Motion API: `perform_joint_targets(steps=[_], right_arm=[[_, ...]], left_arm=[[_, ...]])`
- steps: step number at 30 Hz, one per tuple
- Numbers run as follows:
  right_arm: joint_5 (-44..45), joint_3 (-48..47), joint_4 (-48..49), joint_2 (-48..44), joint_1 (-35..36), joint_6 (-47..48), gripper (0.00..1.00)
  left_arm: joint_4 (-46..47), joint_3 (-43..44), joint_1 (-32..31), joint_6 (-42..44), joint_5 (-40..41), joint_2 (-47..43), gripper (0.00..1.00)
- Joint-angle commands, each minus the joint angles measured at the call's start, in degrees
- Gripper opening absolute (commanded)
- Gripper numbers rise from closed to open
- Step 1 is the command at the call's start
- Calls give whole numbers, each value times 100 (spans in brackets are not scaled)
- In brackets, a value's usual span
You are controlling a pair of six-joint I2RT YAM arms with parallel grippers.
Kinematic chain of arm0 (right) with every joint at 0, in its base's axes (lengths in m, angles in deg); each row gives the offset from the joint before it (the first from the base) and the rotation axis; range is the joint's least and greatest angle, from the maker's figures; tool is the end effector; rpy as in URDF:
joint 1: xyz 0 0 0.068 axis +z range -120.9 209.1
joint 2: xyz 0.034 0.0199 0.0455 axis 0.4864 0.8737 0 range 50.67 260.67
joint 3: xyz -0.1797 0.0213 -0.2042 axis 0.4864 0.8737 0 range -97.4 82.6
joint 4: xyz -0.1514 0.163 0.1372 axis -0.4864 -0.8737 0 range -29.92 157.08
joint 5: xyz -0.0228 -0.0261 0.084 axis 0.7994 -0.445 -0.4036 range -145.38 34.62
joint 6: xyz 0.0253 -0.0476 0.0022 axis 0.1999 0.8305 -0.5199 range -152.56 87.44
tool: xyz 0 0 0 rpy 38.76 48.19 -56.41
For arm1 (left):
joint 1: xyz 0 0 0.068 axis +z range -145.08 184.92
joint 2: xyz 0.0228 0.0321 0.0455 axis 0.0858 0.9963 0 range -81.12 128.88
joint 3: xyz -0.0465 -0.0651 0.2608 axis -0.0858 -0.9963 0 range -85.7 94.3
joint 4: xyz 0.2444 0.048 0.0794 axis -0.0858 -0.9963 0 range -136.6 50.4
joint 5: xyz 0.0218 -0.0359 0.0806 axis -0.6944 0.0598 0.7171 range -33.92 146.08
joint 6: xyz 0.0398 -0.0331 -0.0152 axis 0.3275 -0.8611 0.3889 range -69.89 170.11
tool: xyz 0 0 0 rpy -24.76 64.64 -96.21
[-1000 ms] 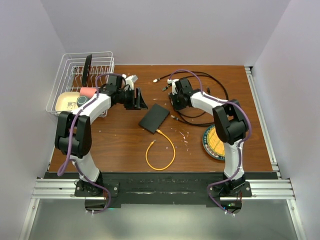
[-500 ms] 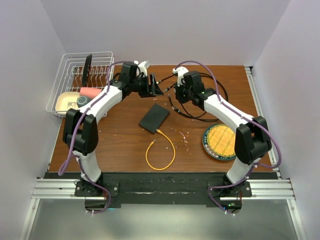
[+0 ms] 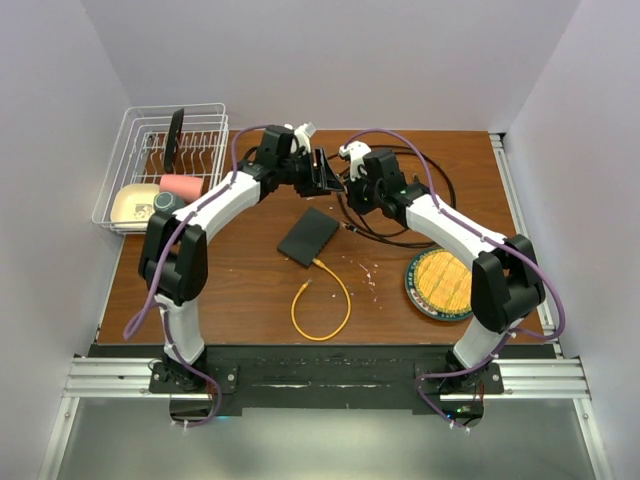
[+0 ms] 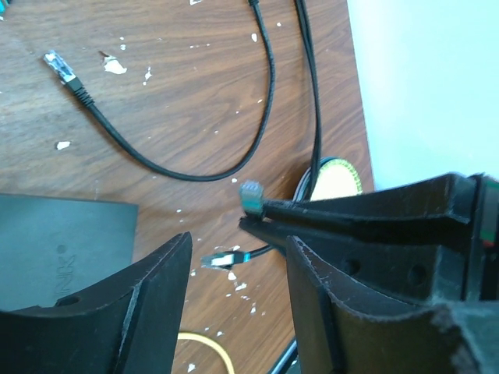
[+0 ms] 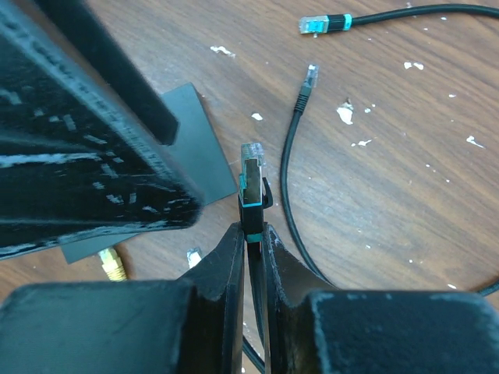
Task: Insert the plug into the switch port
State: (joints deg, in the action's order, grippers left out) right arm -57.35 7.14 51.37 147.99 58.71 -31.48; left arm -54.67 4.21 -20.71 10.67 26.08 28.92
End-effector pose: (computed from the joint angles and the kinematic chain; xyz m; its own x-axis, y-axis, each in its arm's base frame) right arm 0.3386 0.1939 0.2731 -0.5202 -0.3172 -0.7929 -0.5273 0.8496 0.0060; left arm 0.3950 -0.2093 0.2731 -0.8733 -0.1912 -0.4480 0.2436 0.6250 -0.7417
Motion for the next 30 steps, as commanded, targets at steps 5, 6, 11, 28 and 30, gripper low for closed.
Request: perform_joint_targets(steps=[5, 6, 11, 28, 30], right_arm=[[-207, 31, 182, -257, 54, 41, 6], [-128, 23, 182, -248, 45, -11, 6], [284, -12, 42, -29, 45, -64, 14], [216, 434, -442, 104, 80, -565, 58], [102, 541, -425, 59, 159, -557, 58]], left_arm=[[93, 580, -153, -231, 72, 316, 55], [5, 615, -162, -205, 125, 369, 55], [-662, 642, -136, 59, 670, 352, 54], [109, -869, 269, 428, 443, -598, 100], [92, -931, 278, 428, 416, -589, 100]])
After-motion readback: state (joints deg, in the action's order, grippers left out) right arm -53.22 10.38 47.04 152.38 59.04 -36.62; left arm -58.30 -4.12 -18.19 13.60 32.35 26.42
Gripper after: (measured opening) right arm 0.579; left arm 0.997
